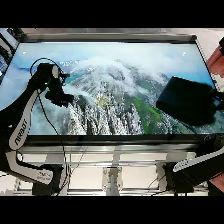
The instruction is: Fold the clothes and pants, and hang the long-sleeved shirts on hangers.
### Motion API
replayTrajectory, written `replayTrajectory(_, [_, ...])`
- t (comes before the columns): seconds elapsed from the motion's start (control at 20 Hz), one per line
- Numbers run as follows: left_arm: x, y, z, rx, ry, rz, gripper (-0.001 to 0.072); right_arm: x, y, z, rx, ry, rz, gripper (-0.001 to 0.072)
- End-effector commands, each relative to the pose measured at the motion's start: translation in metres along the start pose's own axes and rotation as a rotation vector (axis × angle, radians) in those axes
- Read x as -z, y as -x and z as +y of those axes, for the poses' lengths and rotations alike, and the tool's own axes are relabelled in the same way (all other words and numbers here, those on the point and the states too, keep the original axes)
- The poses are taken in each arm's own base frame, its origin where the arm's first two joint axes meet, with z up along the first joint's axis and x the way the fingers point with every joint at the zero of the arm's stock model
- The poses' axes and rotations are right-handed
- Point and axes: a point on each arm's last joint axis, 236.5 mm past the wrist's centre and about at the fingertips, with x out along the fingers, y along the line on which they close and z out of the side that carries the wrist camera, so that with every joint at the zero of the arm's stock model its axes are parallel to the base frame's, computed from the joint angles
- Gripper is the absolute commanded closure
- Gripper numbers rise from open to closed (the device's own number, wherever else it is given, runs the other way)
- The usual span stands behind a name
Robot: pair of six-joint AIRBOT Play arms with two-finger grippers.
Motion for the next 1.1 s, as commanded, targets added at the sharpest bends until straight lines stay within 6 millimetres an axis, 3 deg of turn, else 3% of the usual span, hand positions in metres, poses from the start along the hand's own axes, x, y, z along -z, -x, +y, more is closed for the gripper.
replayTrajectory(0.0, [0.000,0.000,0.001,0.000,0.001,0.000,0.0408,0.017,0.023,-0.048,-0.019,-0.144,-0.013,0.0256])
replayTrajectory(0.1, [0.000,0.000,0.001,0.000,0.001,0.000,0.0409,0.018,0.046,-0.052,-0.023,-0.158,-0.092,0.0256])
replayTrajectory(0.15, [0.000,0.000,0.001,0.000,0.001,0.000,0.0409,0.016,0.061,-0.045,-0.046,-0.153,-0.150,0.0257])
replayTrajectory(0.2, [0.000,0.000,0.001,0.000,0.001,0.000,0.0408,0.013,0.076,-0.025,-0.102,-0.122,-0.207,0.0258])
replayTrajectory(0.3, [0.000,0.000,0.001,0.000,0.001,0.000,0.0408,0.016,0.112,0.030,-0.207,0.000,-0.322,0.0286])
replayTrajectory(0.35, [0.000,0.000,0.001,0.000,0.001,0.000,0.0409,0.023,0.127,0.056,-0.219,0.074,-0.364,0.0380])
replayTrajectory(0.45, [0.000,0.000,0.001,0.000,0.001,0.000,0.0409,0.046,0.147,0.116,-0.217,0.260,-0.417,0.0689])
replayTrajectory(0.55, [0.000,0.000,0.001,0.000,0.001,0.000,0.0409,0.079,0.153,0.183,-0.220,0.458,-0.427,0.0694])
replayTrajectory(0.65, [0.000,0.000,0.001,0.000,0.001,0.000,0.0408,0.115,0.137,0.236,-0.172,0.633,-0.386,0.0694])
replayTrajectory(0.8, [0.000,0.000,0.001,0.000,0.001,0.000,0.0409,0.185,0.080,0.294,-0.116,0.832,-0.234,0.0693])
replayTrajectory(0.9, [0.000,0.000,0.001,0.000,0.001,0.000,0.0409,0.225,0.035,0.318,-0.064,0.946,-0.163,0.0694])
replayTrajectory(1.05, [0.000,0.000,0.001,0.000,0.001,0.000,0.0409,0.260,-0.022,0.321,0.050,1.022,-0.112,0.0694])
